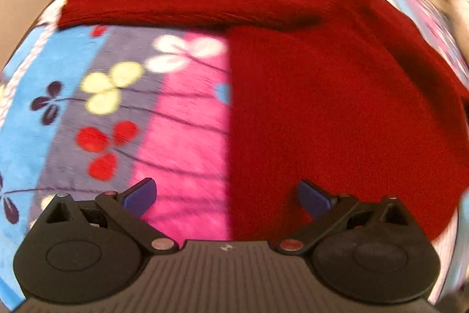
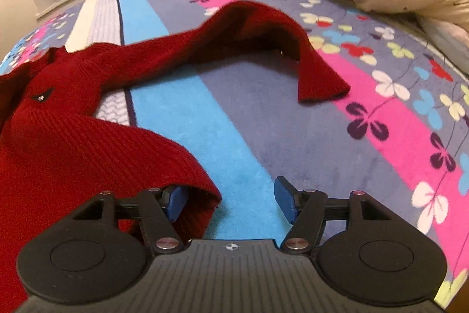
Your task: Fold small clothes
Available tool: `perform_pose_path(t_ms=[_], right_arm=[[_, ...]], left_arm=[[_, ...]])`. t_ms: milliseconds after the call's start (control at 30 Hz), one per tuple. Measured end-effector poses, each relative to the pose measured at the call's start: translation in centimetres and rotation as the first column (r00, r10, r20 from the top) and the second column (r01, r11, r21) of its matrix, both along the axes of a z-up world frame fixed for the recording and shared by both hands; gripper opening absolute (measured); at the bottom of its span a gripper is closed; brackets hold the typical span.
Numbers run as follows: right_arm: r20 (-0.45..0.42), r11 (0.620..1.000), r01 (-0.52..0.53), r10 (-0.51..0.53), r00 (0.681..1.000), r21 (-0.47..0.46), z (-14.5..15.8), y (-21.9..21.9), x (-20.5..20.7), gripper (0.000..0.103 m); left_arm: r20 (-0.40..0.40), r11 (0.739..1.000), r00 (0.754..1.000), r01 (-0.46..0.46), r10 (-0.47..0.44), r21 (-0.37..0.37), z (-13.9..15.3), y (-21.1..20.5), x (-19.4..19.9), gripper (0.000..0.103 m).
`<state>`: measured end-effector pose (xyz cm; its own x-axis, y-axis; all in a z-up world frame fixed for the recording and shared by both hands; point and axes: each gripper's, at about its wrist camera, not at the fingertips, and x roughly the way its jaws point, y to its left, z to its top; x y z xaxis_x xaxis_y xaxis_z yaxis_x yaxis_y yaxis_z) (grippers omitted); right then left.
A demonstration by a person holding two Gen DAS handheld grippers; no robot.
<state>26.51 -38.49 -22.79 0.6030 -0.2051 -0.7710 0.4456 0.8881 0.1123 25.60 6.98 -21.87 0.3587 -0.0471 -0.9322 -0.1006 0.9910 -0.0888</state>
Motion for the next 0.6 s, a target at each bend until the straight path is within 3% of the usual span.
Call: perform_pose_path(t_ms=[100, 233, 367, 433, 600], right_arm=[[0.009, 1.0, 0.001, -0.001, 1.0, -0.003, 0.2, 0.0, 0.0, 0.067], [0.02, 1.0, 0.006, -0.006, 1.0, -0.007, 0.6, -0.2, 0.2, 0.067], [0.038, 1.0, 0.001, -0.001, 0.999, -0.014, 1.5, -0.4, 0.5, 0.067], [0.044, 1.0, -0.002, 0.003, 0.999, -0.006, 1.9, -0.6, 0.6, 0.067], [0.043, 1.0, -0.007, 0.008, 0.999, -0.015, 2.2, -0.8, 1.0, 0.067]], left_arm=[[-0.004, 0.99, 0.99, 0.14, -0.14, 0.008, -0.3, -2.4, -2.0, 0.102], [-0.03, 0.962, 0.971, 0.238, -0.236, 0.133, -2.0, -5.1, -3.0, 0.102], [-0.032, 0.966, 0.977, 0.212, -0.209, 0.147, -2.8, -5.2, -2.1, 0.103], [-0.019, 0.979, 0.987, 0.161, -0.16, 0.121, -2.3, -4.2, -1.3, 0.103], [0.035, 0.984, 0.995, 0.087, -0.093, 0.154, -1.0, -1.4, -0.1, 0.103]])
